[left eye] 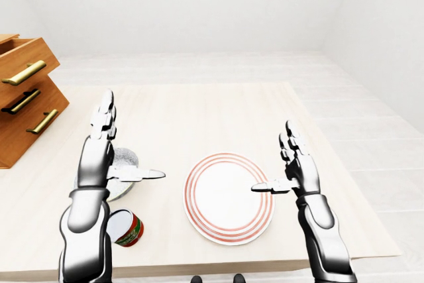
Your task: Put the bowl on the plate.
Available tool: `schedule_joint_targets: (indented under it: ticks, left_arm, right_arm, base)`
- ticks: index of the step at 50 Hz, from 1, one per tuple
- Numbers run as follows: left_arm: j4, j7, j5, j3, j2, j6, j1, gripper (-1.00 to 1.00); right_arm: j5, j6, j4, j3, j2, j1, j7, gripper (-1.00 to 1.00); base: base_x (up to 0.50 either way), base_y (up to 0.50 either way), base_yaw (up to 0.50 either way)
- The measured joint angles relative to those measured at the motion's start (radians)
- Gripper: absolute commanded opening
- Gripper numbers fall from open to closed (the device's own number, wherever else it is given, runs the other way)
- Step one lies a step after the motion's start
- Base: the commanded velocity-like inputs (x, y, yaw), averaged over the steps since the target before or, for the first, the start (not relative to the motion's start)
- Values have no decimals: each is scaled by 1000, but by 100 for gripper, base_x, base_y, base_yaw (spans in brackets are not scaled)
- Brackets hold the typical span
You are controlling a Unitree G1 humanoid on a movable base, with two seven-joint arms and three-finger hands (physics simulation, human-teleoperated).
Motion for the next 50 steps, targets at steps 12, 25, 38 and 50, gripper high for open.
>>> schedule_joint_targets:
  ticks: [12,25,38,50]
  left_arm:
    - [52,-88,212,1,86,0,-68,100]
    - [154,-151,411,13,150,0,-136,100]
    - [248,-150,592,17,191,0,-172,100]
    - [253,-174,728,23,207,0,-174,100]
  right_arm:
    - [-9,-4,-54,-12,1,17,-6,100]
    - [-13,14,-136,-17,7,55,-2,100]
    - [-8,18,-144,-26,11,55,1,100]
    - [-2,14,-136,-31,10,56,6,100]
  base:
    - [0,0,0]
    - [0,0,0]
    - [0,0,0]
    - [0,0,0]
